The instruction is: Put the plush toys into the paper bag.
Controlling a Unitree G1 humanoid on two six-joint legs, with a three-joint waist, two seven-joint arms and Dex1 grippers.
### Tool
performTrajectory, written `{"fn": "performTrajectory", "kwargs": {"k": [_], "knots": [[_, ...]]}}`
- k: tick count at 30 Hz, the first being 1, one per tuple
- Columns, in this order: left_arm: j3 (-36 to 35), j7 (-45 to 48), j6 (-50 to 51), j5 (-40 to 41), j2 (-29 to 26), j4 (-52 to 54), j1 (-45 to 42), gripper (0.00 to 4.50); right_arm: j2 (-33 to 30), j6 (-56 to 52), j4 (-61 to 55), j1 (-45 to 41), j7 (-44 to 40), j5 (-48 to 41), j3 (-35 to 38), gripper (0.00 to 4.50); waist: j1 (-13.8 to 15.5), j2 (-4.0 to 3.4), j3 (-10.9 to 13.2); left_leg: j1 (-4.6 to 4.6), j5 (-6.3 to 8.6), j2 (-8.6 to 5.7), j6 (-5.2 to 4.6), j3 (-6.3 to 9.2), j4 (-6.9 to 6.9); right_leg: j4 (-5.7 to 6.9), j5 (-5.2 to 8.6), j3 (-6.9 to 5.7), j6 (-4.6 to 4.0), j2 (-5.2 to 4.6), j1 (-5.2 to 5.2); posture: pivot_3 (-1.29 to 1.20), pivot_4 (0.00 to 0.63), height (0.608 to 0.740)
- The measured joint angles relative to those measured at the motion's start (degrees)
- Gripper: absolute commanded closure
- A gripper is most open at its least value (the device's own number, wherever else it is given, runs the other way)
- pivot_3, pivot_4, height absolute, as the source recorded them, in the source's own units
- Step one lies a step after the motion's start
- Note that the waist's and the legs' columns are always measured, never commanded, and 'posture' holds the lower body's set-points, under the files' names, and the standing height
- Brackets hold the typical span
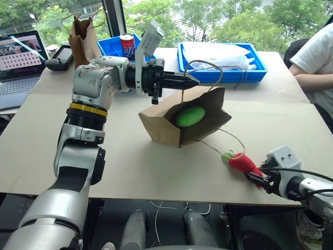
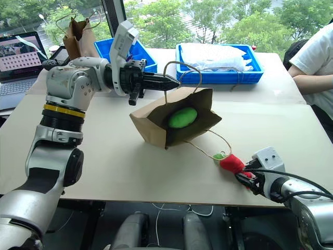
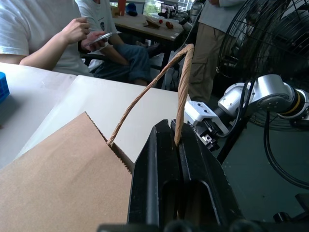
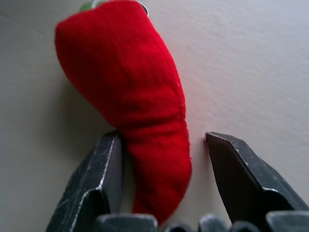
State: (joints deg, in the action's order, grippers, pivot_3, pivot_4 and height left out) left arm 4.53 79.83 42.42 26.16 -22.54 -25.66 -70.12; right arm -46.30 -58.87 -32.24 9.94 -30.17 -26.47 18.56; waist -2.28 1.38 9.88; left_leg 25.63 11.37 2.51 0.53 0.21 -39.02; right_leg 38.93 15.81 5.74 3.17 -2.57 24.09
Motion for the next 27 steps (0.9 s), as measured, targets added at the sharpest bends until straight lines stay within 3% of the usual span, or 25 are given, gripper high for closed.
{"fn": "performTrajectory", "kwargs": {"k": [5, 11, 13, 16, 21, 27], "knots": [[0.0, 0.0, -0.1, 0.0, 0.0, 0.0, 0.0, 4.50, -0.4, -0.8, 0.5, -0.4, -0.4, -0.3, 0.9, 4.48, 0.0, 0.00, 0.0, -0.05, -0.01, 0.00, 0.02, 0.00, 0.00, 0.03, 0.01, 0.00, 0.02, 0.00, -0.02, 0.00, 0.150, 0.694], [0.0, 0.0, -0.2, 0.0, 0.0, 0.0, 0.0, 4.50, -5.8, -5.3, -2.1, -1.9, -1.2, -1.0, 8.2, 4.49, 0.0, -0.01, 0.0, 0.00, -0.01, -0.01, 0.02, 0.00, 0.01, 0.03, 0.01, 0.01, 0.01, -0.01, 0.03, 0.00, 0.150, 0.694], [0.1, 0.1, -0.6, 0.0, 0.4, 0.0, 0.0, 4.50, -11.6, -5.5, -2.7, -6.4, -2.6, -1.0, 12.1, 4.49, -0.1, -0.01, 0.0, -0.06, -0.02, -0.01, 0.02, -0.03, 0.01, 0.06, 0.01, 0.04, 0.02, 0.00, 0.02, 0.00, 0.150, 0.694], [0.3, 0.2, -1.2, 0.0, 1.0, -0.1, 0.0, 4.50, -18.9, -5.4, -6.5, -14.9, -5.4, -3.1, 12.1, 4.49, -0.3, -0.01, 0.0, -0.12, -0.02, 0.11, 0.02, 0.02, 0.11, 0.04, 0.03, -0.03, 0.03, 0.12, 0.00, 0.00, 0.150, 0.694], [0.6, 0.6, -2.4, -0.1, 1.5, -1.4, -0.3, 4.50, -18.9, -5.4, -8.9, -26.5, -5.5, -5.7, -2.1, 4.49, -0.2, -0.01, 0.0, 0.01, -0.01, 0.06, 0.02, -0.01, 0.09, 0.00, 0.01, 0.00, -0.05, 0.06, 0.09, 0.00, 0.150, 0.694], [0.6, 0.8, -2.6, -0.1, 1.4, -1.9, -0.7, 4.50, -10.9, -2.3, -5.8, -39.9, -2.2, 0.3, -23.0, 4.49, -0.2, -0.01, 0.0, 0.09, -0.02, 0.02, 0.02, -0.02, 0.05, 0.03, -0.03, 0.01, -0.10, 0.01, 0.18, 0.00, 0.150, 0.694]]}}
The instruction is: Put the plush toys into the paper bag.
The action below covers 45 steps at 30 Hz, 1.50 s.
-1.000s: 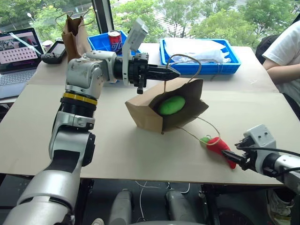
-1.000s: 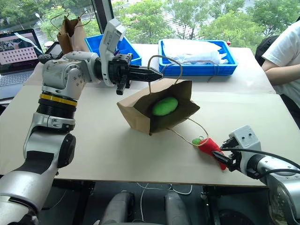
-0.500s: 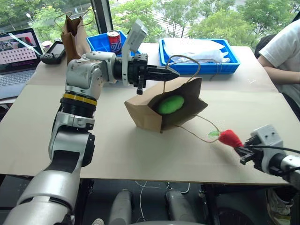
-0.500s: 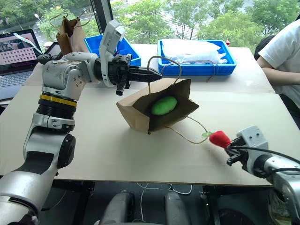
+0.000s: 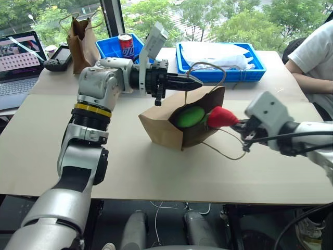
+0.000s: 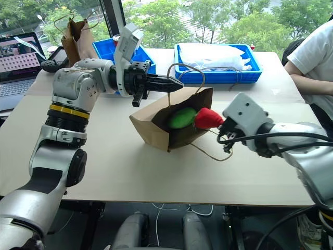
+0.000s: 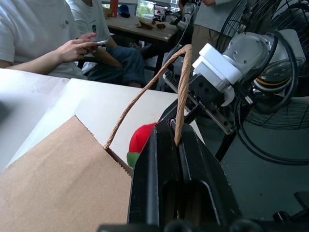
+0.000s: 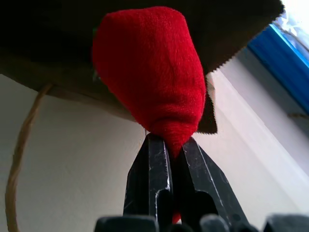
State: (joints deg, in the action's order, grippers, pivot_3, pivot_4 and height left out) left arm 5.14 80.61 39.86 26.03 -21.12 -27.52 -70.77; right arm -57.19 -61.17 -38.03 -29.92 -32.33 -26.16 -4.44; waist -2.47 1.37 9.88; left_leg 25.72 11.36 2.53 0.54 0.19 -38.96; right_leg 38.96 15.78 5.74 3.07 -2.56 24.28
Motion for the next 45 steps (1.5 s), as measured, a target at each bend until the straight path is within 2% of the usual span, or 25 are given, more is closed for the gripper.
{"fn": "performTrajectory", "kwargs": {"k": [2, 4, 9, 10, 11, 15, 17, 20, 22, 25, 28, 30, 35, 39, 45], "knots": [[0.0, -0.1, 0.0, 0.0, -0.1, 0.0, 0.0, 4.50, 3.7, 2.9, 3.2, -4.8, 0.6, 4.1, -6.7, 4.49, -0.1, 0.00, 0.0, 0.00, 0.00, 0.02, 0.00, 0.01, 0.00, 0.01, 0.00, -0.01, -0.01, 0.02, 0.01, 0.00, 0.150, 0.694], [0.0, -0.1, 0.0, 0.0, 0.0, 0.1, 0.0, 4.50, 6.1, 4.9, 5.3, -7.4, 0.9, 6.4, -9.9, 3.61, 0.0, 0.00, 0.0, 0.02, 0.00, 0.01, 0.00, 0.01, 0.01, 0.03, -0.01, -0.01, -0.02, 0.01, 0.04, 0.00, 0.150, 0.694], [-0.1, -0.6, 0.1, 0.1, -0.5, 0.4, 0.0, 4.50, 8.9, 9.8, 8.9, -10.4, -0.7, 11.4, -15.3, 1.99, 0.4, 0.00, 0.0, 0.12, 0.00, 0.00, 0.00, 0.03, -0.01, 0.01, -0.01, -0.05, -0.02, -0.01, 0.07, 0.00, 0.150, 0.694], [-0.1, -0.7, 0.1, 0.1, -0.7, 0.4, 0.0, 4.50, 9.4, 10.5, 9.1, -10.3, -1.3, 11.9, -15.5, 1.77, 0.5, 0.00, 0.0, 0.13, 0.00, 0.00, 0.00, 0.03, -0.01, 0.00, -0.01, -0.05, -0.02, -0.01, 0.08, 0.00, 0.150, 0.694], [-0.1, -0.8, 0.1, 0.1, -0.8, 0.4, 0.0, 4.50, 9.6, 10.7, 9.1, -10.3, -1.6, 12.1, -15.5, 1.30, 0.5, 0.00, 0.0, 0.13, 0.00, 0.00, 0.00, 0.03, -0.02, 0.01, -0.02, -0.05, -0.03, -0.02, 0.08, 0.00, 0.150, 0.694], [-0.1, -1.0, 0.1, 0.1, -0.9, 0.8, 0.0, 4.50, 9.4, 10.3, 7.7, -8.9, -2.9, 11.7, -13.6, 0.02, 0.6, 0.00, 0.0, 0.13, 0.00, 0.01, 0.00, 0.04, -0.02, 0.01, -0.02, -0.07, -0.03, -0.01, 0.07, 0.00, 0.150, 0.694], [-0.1, -1.1, 0.1, 0.1, -0.9, 0.8, 0.0, 4.50, 9.4, 8.7, 6.5, -8.0, -3.7, 10.2, -9.7, 0.02, 0.5, 0.00, 0.0, 0.13, 0.00, 0.01, 0.00, 0.05, -0.02, 0.02, -0.02, -0.06, -0.03, -0.01, 0.07, 0.00, 0.150, 0.694], [-0.1, -1.2, 0.1, 0.1, -0.8, 0.8, 0.0, 4.50, 10.4, 3.3, 4.1, -6.9, -3.7, 5.6, -0.1, 0.02, 0.6, 0.00, 0.0, 0.13, 0.00, 0.01, 0.00, 0.08, -0.02, 0.02, -0.02, -0.09, -0.04, 0.00, 0.06, 0.00, 0.150, 0.694], [0.0, -1.2, 0.1, 0.1, -0.6, 0.9, 0.1, 4.50, 12.4, -4.1, 2.1, -4.6, -3.7, 1.3, 9.7, 0.02, 0.8, 0.00, 0.0, 0.12, 0.00, 0.02, 0.00, 0.14, -0.02, 0.02, -0.02, -0.15, -0.04, 0.00, 0.00, 0.00, 0.150, 0.694], [-0.1, -1.2, 0.1, 0.2, -0.6, 0.9, 0.1, 4.50, 21.4, -21.7, 1.4, -1.3, -3.5, -3.2, 29.5, 0.02, 1.4, 0.00, 0.0, 0.12, 0.00, 0.00, -0.01, 0.20, -0.03, 0.03, -0.04, -0.18, -0.06, 0.00, -0.03, 0.00, 0.150, 0.694], [-0.2, -1.2, 0.0, 0.2, -0.7, 0.9, 0.2, 4.50, 26.7, -29.4, 1.5, 6.9, -1.8, -3.8, 41.4, 0.02, 1.8, 0.00, 0.0, 0.12, 0.00, -0.01, -0.01, 0.20, -0.01, 0.03, -0.03, -0.20, -0.06, 0.00, -0.01, 0.00, 0.150, 0.694], [-0.2, -1.1, -0.1, 0.2, -0.7, 0.9, 0.3, 4.50, 30.5, -30.9, 1.9, 11.8, -0.1, -3.8, 45.2, 0.02, 1.7, -0.01, 0.0, 0.13, 0.00, -0.03, -0.01, 0.17, -0.01, 0.03, -0.03, -0.15, -0.05, -0.01, 0.02, 0.00, 0.150, 0.694], [0.1, -1.0, -1.2, 0.1, -0.4, 0.9, 0.3, 4.50, 40.6, -30.9, 2.0, 14.1, 2.8, -6.6, 54.2, 0.02, 0.6, -0.05, 0.0, -0.15, -0.01, 0.05, 0.00, 0.13, 0.04, 0.12, -0.02, -0.10, -0.05, 0.08, -0.10, 0.00, 0.150, 0.694], [0.5, -1.1, -2.1, -0.1, -0.3, 0.9, 1.1, 4.50, 50.1, -30.9, 2.0, 14.7, 4.9, -14.9, 59.5, 1.09, -0.1, -0.07, 0.0, -0.15, -0.01, 0.06, 0.01, 0.11, 0.06, 0.16, -0.02, -0.09, -0.05, 0.08, -0.07, 0.00, 0.150, 0.694], [0.6, -1.2, -2.2, -0.1, -0.7, 0.9, 1.2, 4.50, 51.4, -31.0, 1.6, 16.0, 9.4, -27.0, 59.3, 3.20, 0.0, -0.08, 0.0, -0.13, -0.01, 0.05, 0.01, 0.11, 0.06, 0.13, -0.02, -0.10, -0.05, 0.07, -0.08, 0.00, 0.150, 0.694]]}}
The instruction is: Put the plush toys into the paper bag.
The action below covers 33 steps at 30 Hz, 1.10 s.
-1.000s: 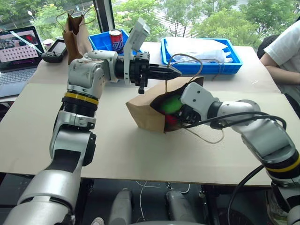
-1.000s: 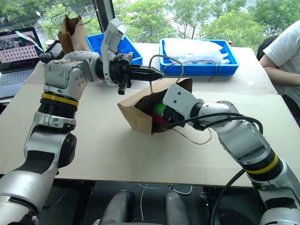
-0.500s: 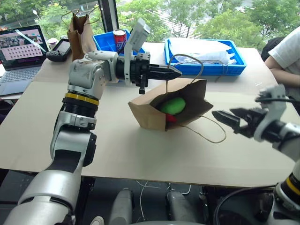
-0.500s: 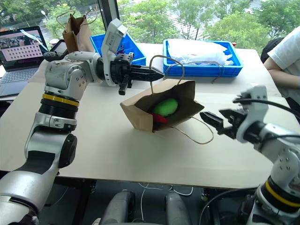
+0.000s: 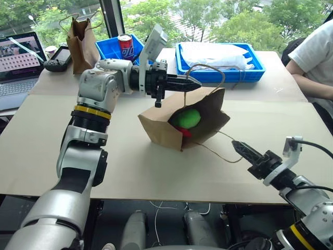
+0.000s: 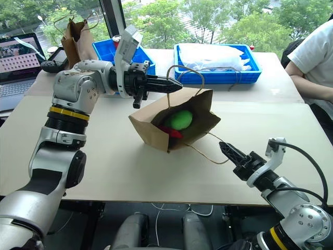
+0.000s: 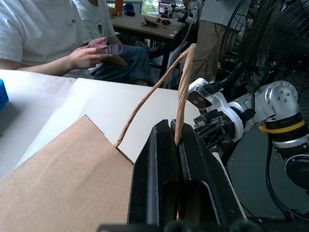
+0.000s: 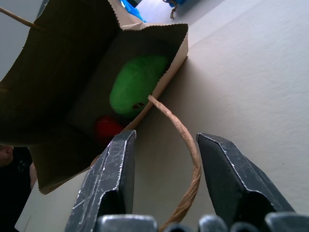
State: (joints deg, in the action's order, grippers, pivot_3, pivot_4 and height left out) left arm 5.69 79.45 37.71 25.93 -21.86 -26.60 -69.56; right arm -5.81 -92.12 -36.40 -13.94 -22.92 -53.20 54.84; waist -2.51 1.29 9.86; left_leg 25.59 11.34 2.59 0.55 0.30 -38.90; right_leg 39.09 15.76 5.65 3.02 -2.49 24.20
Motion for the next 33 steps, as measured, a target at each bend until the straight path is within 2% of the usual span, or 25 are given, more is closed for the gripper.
{"fn": "performTrajectory", "kwargs": {"k": [3, 4, 7, 9, 12, 15, 18, 26, 33], "knots": [[0.0, -0.1, 0.0, 0.0, 0.0, 0.0, 0.0, 4.50, 1.1, 0.0, 0.3, -4.5, 2.9, -6.7, 1.0, 4.17, -0.3, -0.01, 0.0, -0.02, 0.00, 0.02, 0.00, -0.01, 0.00, 0.02, 0.00, 0.01, 0.00, 0.01, 0.02, 0.00, 0.150, 0.694], [0.0, -0.2, 0.0, 0.0, -0.1, 0.0, 0.0, 4.50, 1.1, 0.8, 1.2, -7.2, 5.6, -11.4, 1.2, 4.45, -0.3, -0.01, 0.0, -0.04, 0.00, 0.03, 0.00, 0.00, 0.00, 0.03, 0.00, 0.01, 0.00, 0.03, 0.01, 0.00, 0.150, 0.694], [-0.5, -1.7, 0.0, 0.0, 0.0, 0.0, 0.0, 4.50, 2.5, 7.5, 3.8, -12.8, 14.7, -22.9, -1.4, 4.45, -0.4, -0.01, 0.0, -0.02, 0.00, 0.04, 0.00, 0.00, 0.02, 0.03, 0.00, 0.00, 0.00, 0.03, 0.04, 0.00, 0.150, 0.694], [-1.4, -3.3, -0.2, 0.0, -0.1, -0.1, 0.1, 4.50, 3.2, 14.3, 6.3, -17.7, 22.9, -29.5, -6.5, 4.45, -0.4, -0.02, 0.0, 0.02, 0.00, 0.04, 0.00, -0.01, 0.03, 0.03, 0.00, 0.00, -0.01, 0.02, 0.08, 0.00, 0.150, 0.694], [-2.7, -5.8, -2.6, -0.5, -0.5, -1.2, 0.1, 4.50, 3.2, 23.3, 9.0, -26.5, 32.3, -34.8, -14.3, 4.45, -0.5, -0.03, 0.0, 0.03, -0.01, 0.04, -0.01, 0.00, 0.05, 0.03, 0.00, -0.02, -0.01, 0.02, 0.10, 0.00, 0.150, 0.694], [-4.0, -8.0, -5.1, -1.9, -1.9, -4.0, 0.1, 4.50, 1.2, 28.7, 10.3, -29.6, 37.5, -37.9, -21.0, 4.45, -0.3, -0.03, 0.0, 0.06, -0.01, 0.04, -0.01, 0.02, 0.08, -0.01, 0.00, -0.06, -0.01, 0.02, 0.10, 0.00, 0.150, 0.694], [-5.3, -9.2, -4.9, -2.2, -3.2, -3.6, 0.7, 4.50, -2.4, 31.5, 12.7, -29.2, 39.9, -39.6, -25.7, 4.45, 0.1, -0.03, 0.0, 0.27, -0.01, -0.02, -0.01, 0.05, 0.04, -0.09, -0.01, -0.07, -0.01, -0.07, 0.16, 0.00, 0.150, 0.694], [-10.9, -18.0, 9.5, 6.1, -2.6, 11.5, 10.2, 4.50, -14.4, 34.5, 17.7, -25.4, 40.1, -44.3, -31.7, 4.45, 0.0, -0.03, 0.0, 0.39, -0.01, -0.02, -0.02, 0.10, -0.01, -0.10, -0.02, -0.09, -0.02, -0.09, 0.20, 0.00, 0.150, 0.694], [-12.7, -22.5, 13.1, 8.2, -4.1, 15.6, 11.4, 4.50, -18.1, 38.7, 18.4, -25.4, 40.7, -48.9, -35.0, 4.45, -0.1, -0.03, 0.0, 0.30, -0.02, 0.01, -0.03, 0.09, -0.01, -0.08, -0.02, -0.08, -0.03, -0.02, 0.18, 0.00, 0.150, 0.694]]}}
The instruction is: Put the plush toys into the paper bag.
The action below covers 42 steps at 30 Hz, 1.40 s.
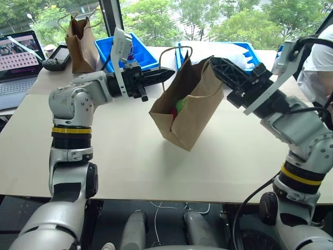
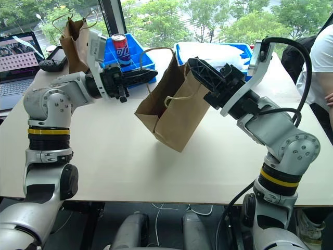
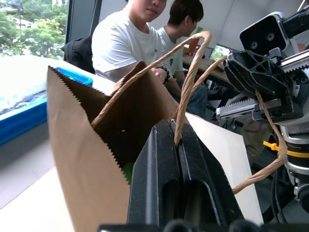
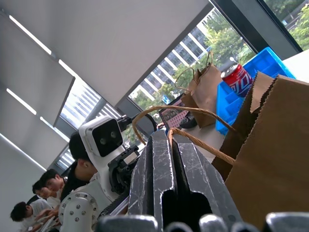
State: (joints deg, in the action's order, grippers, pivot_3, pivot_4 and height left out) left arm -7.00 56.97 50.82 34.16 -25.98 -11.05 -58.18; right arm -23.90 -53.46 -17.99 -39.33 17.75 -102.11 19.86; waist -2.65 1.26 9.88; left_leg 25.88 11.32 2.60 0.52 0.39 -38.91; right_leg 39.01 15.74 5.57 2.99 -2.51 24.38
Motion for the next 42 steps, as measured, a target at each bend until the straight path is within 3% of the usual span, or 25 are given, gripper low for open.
{"fn": "performTrajectory", "kwargs": {"k": [9, 15, 18, 23, 29, 37, 41, 42], "knots": [[2.2, 3.3, -5.7, -2.5, -3.2, -5.4, -0.6, 4.50, 0.1, 6.2, -4.2, 4.6, 5.4, -5.2, -6.1, 4.45, 0.5, 0.00, 0.0, 0.08, 0.00, -0.03, 0.00, 0.00, 0.00, -0.07, 0.00, -0.01, 0.00, -0.04, -0.01, 0.00, 0.150, 0.694], [5.4, 6.5, -8.5, -3.9, -2.2, -11.0, -3.0, 4.50, 0.0, 10.4, -7.5, 13.3, 7.7, -7.1, -7.7, 4.45, 0.5, 0.01, 0.0, 0.10, 0.00, -0.04, 0.00, 0.02, -0.02, -0.10, 0.00, 0.00, 0.00, -0.03, -0.02, 0.00, 0.150, 0.694], [5.8, 7.8, -8.4, -4.6, -1.5, -15.1, -5.5, 3.80, -2.0, 10.6, -7.5, 16.8, 7.0, -6.6, -7.7, 3.68, 0.4, 0.02, 0.0, 0.10, 0.00, -0.05, -0.01, 0.02, -0.02, -0.09, 0.00, 0.00, 0.00, -0.02, -0.02, 0.00, 0.150, 0.694], [6.0, 12.1, -6.1, -4.5, -2.6, -18.5, -7.8, 2.03, -6.7, 10.9, -7.6, 17.5, 5.1, -6.8, -7.2, 1.92, -0.1, 0.02, 0.0, 0.05, 0.00, 0.01, -0.01, 0.02, 0.02, -0.08, 0.01, 0.01, -0.01, 0.05, 0.00, 0.00, 0.150, 0.694], [4.2, 17.8, -4.4, -4.4, -10.3, -21.4, -9.7, 0.18, -17.1, 9.3, -7.9, 19.3, -0.4, -9.5, -2.0, 0.02, 0.1, 0.04, 0.0, 0.07, 0.00, 0.01, -0.01, 0.02, 0.02, -0.14, 0.01, -0.01, -0.01, 0.03, -0.04, 0.00, 0.150, 0.694], [-0.4, 23.8, -10.2, -4.6, -16.5, -27.3, -9.8, 0.05, -27.7, 4.9, -4.6, 25.6, -9.8, -9.6, 7.2, 0.00, 0.6, 0.05, 0.0, 0.08, 0.00, -0.01, -0.01, 0.01, 0.01, -0.19, 0.01, -0.01, -0.01, 0.01, -0.07, 0.00, 0.150, 0.694], [-0.7, 30.7, -18.0, -5.0, -20.3, -23.4, 1.5, 0.05, -33.2, 0.6, -5.7, 34.4, -15.5, -6.6, 13.4, 0.00, 0.4, 0.02, 0.0, -0.03, 0.01, 0.02, -0.03, -0.07, 0.13, -0.23, 0.03, 0.04, -0.06, -0.02, -0.12, 0.00, 0.150, 0.694], [-0.3, 32.7, -18.0, -4.8, -20.6, -22.4, 5.0, 0.01, -34.3, -0.6, -7.7, 36.3, -17.6, -4.3, 13.7, 0.25, 0.3, 0.02, 0.0, -0.04, 0.01, 0.05, -0.03, -0.07, 0.09, -0.14, 0.04, 0.03, -0.08, 0.01, -0.10, 0.00, 0.150, 0.694]]}}
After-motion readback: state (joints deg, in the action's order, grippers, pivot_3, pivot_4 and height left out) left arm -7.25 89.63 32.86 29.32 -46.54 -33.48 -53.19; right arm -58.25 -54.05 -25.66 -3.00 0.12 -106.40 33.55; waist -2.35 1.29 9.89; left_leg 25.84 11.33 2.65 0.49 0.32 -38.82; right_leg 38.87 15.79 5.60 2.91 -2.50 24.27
